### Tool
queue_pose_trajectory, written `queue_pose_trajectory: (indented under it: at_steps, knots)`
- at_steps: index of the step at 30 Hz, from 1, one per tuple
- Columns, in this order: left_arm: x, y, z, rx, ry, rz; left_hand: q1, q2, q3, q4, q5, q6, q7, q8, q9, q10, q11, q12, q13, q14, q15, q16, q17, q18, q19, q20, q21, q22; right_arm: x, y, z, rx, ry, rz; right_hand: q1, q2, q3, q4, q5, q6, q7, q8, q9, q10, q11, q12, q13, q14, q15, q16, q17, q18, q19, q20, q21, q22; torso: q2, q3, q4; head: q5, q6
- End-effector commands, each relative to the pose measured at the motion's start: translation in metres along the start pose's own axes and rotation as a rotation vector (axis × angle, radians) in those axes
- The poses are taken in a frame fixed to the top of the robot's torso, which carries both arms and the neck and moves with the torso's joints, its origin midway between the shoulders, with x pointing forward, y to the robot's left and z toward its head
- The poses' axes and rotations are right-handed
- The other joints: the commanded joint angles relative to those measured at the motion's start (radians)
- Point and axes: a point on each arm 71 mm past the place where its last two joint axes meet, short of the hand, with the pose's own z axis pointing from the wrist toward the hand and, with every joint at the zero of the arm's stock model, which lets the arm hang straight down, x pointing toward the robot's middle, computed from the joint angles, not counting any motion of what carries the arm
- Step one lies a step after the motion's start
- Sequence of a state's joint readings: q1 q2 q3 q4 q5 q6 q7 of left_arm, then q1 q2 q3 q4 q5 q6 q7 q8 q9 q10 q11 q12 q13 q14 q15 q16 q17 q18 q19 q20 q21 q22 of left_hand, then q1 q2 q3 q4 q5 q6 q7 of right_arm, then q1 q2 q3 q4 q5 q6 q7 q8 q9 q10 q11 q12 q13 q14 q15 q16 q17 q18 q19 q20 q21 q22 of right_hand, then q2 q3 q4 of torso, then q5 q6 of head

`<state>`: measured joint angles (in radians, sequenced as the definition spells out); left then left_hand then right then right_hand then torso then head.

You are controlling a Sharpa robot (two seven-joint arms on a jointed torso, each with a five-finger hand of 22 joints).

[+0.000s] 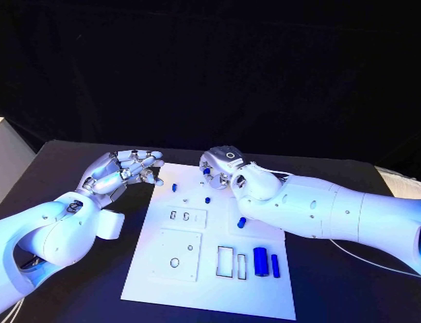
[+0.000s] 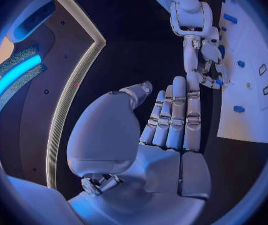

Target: Assemble the parts on the task board

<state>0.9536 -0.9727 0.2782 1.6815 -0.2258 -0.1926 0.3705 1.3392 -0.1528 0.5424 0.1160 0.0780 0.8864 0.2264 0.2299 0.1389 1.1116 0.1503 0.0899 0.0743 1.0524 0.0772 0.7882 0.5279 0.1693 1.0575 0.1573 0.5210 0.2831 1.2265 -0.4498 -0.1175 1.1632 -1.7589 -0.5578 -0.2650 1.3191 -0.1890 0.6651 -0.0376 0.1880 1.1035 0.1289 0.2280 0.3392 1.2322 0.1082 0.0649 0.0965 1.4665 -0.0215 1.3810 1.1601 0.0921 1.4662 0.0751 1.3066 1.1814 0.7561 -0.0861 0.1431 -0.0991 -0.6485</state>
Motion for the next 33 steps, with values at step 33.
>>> queue_pose_trajectory:
  at_steps: [33]
  knots:
    - [0.0022,-0.0015,0.0002,0.002,0.026,-0.001,-0.004,0.001,0.004,0.0,-0.005,-0.012,0.003,-0.006,-0.002,-0.008,0.004,-0.003,-0.002,-0.01,0.0,0.005,0.001,0.007,-0.01,0.004,0.006,0.004,0.0056,-0.0018,0.0023,-0.001,0.041,-0.021,-0.006,0.01,-0.011,-0.005,-0.016,-0.034,0.008,0.003,0.026,0.022,-0.041,-0.004,0.033,0.021,0.003,-0.009,-0.027,-0.015,-0.005,0.001,-0.013,-0.017,0.011,-0.0048,0.0079,-0.005,-0.005]
